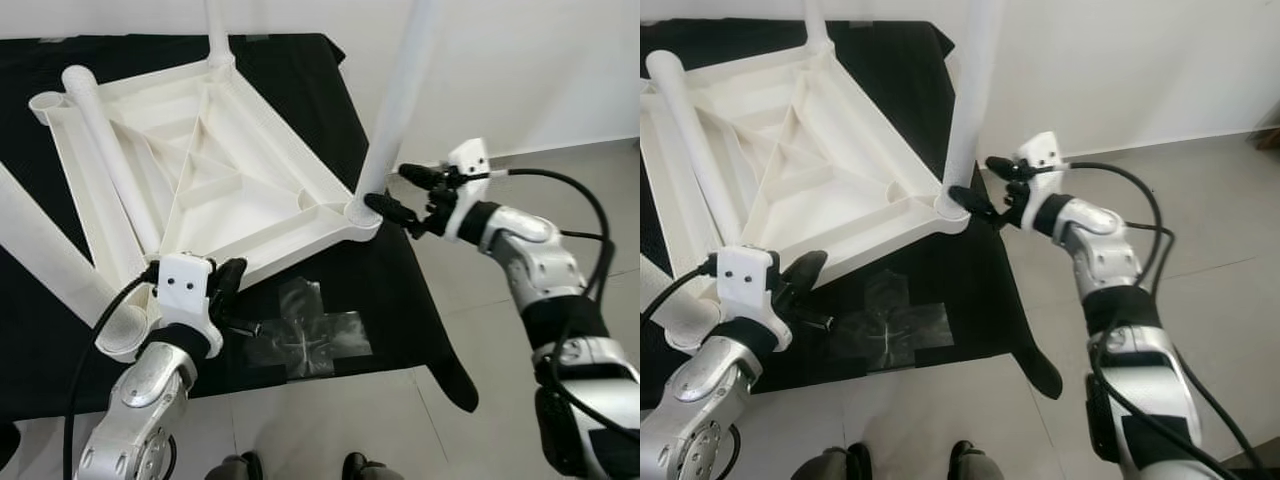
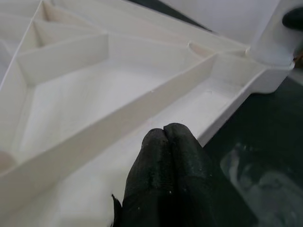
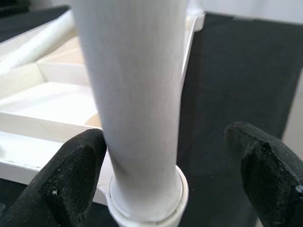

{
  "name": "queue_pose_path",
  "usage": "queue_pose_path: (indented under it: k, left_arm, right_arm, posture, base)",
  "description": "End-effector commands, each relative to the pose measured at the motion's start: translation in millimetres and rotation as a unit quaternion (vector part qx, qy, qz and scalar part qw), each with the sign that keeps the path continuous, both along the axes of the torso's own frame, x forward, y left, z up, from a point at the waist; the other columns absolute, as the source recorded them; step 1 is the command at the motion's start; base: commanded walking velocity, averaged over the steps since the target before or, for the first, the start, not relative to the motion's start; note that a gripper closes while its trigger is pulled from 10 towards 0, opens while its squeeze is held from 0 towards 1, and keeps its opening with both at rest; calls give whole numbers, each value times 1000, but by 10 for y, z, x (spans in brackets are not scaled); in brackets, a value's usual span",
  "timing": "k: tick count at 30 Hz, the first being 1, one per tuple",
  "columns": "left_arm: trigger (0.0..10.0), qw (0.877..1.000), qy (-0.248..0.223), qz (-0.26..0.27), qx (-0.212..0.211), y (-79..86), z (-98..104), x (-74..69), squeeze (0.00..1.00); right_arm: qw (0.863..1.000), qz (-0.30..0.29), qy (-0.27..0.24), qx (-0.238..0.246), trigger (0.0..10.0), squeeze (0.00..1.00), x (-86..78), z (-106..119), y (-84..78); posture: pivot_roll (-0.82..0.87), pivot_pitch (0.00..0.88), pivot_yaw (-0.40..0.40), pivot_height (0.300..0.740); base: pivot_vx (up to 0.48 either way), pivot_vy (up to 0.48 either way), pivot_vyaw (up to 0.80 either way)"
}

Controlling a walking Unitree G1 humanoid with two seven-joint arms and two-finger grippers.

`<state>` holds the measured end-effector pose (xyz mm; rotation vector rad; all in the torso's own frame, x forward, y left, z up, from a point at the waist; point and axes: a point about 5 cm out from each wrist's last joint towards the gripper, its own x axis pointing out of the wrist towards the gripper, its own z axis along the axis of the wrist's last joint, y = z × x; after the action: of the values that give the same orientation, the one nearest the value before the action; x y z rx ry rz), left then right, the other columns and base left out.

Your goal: Building children table

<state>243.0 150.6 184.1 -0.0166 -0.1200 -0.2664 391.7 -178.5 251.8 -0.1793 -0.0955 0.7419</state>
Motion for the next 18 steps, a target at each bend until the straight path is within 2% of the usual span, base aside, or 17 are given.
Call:
queue_pose_path:
  k: [1,6,7,10,12,14,16,17,18]
  left_arm:
    - [10000,1000,9,5,13,22,-21,-41,0]
    - [10000,1000,14,8,18,52,-19,-92,0]
    - [10000,1000,15,9,21,61,-16,-100,0]
    - [10000,1000,15,10,22,67,-14,-104,0]
    - [10000,999,15,14,25,92,-4,-111,0]
    - [10000,999,15,14,25,92,-4,-111,0]
    - [10000,999,13,20,28,116,2,-106,0]
    - [10000,999,13,20,28,116,2,-106,0]
    - [10000,999,12,24,29,128,5,-95,0]
  right_arm:
    - [1000,-17,-11,-1,10000,0,22,34,-33]
    - [999,-31,-36,26,10000,0,106,225,-9]
    - [999,-9,-39,34,10000,0,103,253,34]
    - [998,8,-40,39,10000,0,99,268,66]
    - [988,150,-22,14,10000,0,-22,199,283]
    - [988,150,-22,14,10000,0,-22,199,283]
    - [967,254,-9,0,10000,0,-152,122,513]
    - [967,254,-9,0,10000,0,-152,122,513]
    - [961,275,-10,0,10000,0,-191,102,611]
  posture:
    - [100,331,-81,740]
    - [114,350,-77,740]
    - [117,355,-80,740]
    - [117,355,-80,740]
    - [104,360,-90,740]
    - [104,360,-90,740]
    - [93,353,-93,740]
    - [93,353,-93,740]
    - [89,348,-94,740]
  base:
    - [0,0,0]
    - [0,0,0]
    - [0,0,0]
    - [0,0,0]
    - [0,0,0]
    - [0,0,0]
    - [0,0,0]
    - [0,0,0]
    - [0,0,0]
